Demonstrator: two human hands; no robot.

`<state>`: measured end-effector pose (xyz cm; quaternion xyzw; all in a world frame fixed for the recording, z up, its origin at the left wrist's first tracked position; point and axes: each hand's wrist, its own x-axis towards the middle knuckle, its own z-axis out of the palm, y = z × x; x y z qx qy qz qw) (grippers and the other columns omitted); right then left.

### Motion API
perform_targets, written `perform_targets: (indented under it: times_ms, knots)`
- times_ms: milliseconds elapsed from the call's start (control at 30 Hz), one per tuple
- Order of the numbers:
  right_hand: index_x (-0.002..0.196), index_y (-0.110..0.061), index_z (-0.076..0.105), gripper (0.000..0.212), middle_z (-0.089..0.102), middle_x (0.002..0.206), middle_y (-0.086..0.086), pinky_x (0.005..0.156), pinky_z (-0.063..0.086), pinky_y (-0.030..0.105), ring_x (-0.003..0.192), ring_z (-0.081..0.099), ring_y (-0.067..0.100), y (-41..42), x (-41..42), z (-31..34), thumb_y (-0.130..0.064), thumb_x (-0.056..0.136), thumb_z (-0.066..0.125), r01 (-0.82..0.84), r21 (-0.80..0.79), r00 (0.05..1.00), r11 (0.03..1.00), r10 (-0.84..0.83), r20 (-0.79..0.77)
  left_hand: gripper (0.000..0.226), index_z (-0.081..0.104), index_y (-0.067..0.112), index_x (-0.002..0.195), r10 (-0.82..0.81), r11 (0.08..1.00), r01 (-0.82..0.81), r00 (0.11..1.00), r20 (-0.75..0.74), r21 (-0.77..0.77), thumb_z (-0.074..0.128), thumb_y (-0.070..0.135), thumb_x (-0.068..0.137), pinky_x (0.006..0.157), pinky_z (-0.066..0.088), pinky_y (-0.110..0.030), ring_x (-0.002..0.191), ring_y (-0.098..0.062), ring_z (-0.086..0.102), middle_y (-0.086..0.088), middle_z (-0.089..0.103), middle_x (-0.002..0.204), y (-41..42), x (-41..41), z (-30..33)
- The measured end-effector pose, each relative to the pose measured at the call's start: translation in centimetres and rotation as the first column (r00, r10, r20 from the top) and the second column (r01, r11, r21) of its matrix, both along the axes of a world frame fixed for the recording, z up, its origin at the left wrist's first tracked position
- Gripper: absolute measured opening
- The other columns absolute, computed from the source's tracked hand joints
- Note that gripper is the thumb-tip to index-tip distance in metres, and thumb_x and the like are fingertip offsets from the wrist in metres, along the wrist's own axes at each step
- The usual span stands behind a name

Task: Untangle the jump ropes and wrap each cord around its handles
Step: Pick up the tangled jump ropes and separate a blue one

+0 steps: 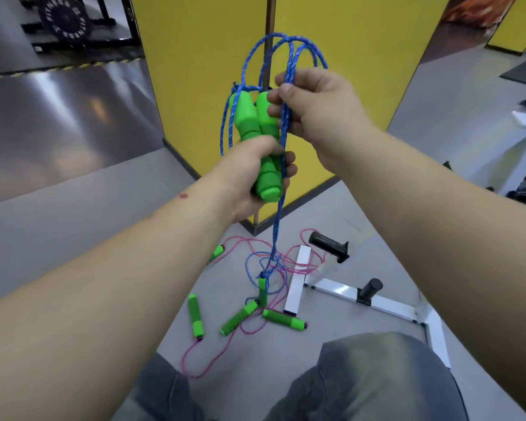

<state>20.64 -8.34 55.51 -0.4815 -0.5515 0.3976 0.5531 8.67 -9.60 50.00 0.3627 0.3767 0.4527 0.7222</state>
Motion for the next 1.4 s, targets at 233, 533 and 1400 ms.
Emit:
perform_targets:
  times_ms: [233, 533, 1400]
  knots:
    - [0.100, -0.018, 0.065, 0.024, 0.073, 0.088, 0.004, 0.086, 0.053, 0.037, 0.083, 0.070, 0.023, -1.2, -0.6, -3.9, -0.037, 0.100, 0.051, -0.171, -0.410, 0.977, 0.896, 0.207, 0.045, 0.021, 0.055, 0.010, 0.076, 0.128, 0.991, -0.119, 0.977, 0.169, -0.063, 0.046, 0.012, 0.095, 0.055, 0.046, -0.023, 0.061, -0.017, 0.058, -0.003, 0.056, 0.068, 2.4, -1.8, 3.9]
    - [0.106, -0.012, 0.061, 0.018, 0.066, 0.086, 0.003, 0.073, 0.058, 0.033, 0.073, 0.066, 0.015, 0.0, 0.3, -1.1, -0.008, 0.105, 0.044, -0.030, -0.043, 0.999, 0.999, 0.029, -0.032, 0.013, 0.054, 0.010, 0.105, 0.146, 0.989, -0.145, 0.989, -0.028, 0.021, 0.048, 0.009, 0.094, 0.058, 0.052, -0.027, 0.095, -0.034, 0.069, -0.016, 0.067, 0.107, 2.3, -1.8, 2.1]
    - [0.110, -0.005, 0.062, 0.019, 0.068, 0.088, 0.008, 0.076, 0.057, 0.034, 0.077, 0.066, 0.018, 1.1, 0.8, 0.2, -0.008, 0.103, 0.045, -0.027, 0.046, 0.997, 0.999, 0.030, -0.075, 0.023, 0.053, 0.009, 0.118, -0.017, 0.996, 0.018, 1.000, -0.012, 0.086, 0.045, 0.008, 0.096, 0.063, 0.051, -0.029, 0.087, -0.030, 0.069, -0.013, 0.071, 0.093, 1.1, -0.6, 1.6]
